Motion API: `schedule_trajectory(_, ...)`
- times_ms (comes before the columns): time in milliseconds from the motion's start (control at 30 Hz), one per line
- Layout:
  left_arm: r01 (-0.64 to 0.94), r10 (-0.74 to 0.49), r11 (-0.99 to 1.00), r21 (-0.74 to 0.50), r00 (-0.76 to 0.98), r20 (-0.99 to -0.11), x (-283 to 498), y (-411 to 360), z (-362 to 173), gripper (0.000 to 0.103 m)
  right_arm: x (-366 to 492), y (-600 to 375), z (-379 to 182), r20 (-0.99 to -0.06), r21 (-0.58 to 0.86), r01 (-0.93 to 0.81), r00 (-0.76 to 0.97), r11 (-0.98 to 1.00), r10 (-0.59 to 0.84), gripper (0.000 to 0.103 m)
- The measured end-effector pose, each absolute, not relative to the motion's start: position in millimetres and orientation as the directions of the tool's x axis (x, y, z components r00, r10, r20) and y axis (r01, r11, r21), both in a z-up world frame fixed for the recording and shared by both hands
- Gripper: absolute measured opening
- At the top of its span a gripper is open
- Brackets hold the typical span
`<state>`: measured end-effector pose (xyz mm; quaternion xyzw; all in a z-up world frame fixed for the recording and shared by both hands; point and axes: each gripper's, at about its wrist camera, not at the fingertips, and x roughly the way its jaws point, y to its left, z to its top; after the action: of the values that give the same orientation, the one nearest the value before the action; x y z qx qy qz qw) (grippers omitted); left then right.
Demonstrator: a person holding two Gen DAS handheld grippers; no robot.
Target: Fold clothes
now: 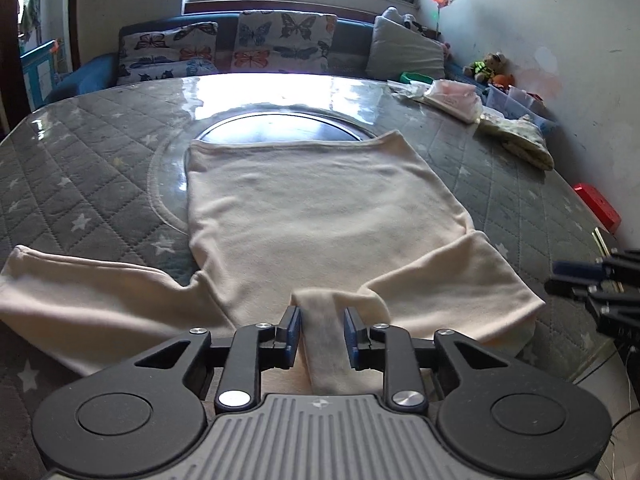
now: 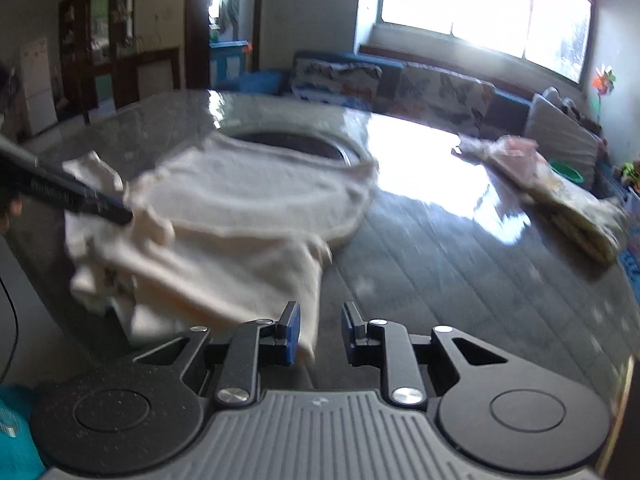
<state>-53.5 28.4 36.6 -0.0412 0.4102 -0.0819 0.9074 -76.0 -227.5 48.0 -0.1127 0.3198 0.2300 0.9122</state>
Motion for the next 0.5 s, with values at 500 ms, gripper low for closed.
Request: schedule_trajectory(500,0.131,-0.174,0.985,-0.116,0.672,-0.72,-51,26,39,0.026,-22,-199,19,-0.646,-0.025,-0.496,0.67,0.868,0.365,0.02)
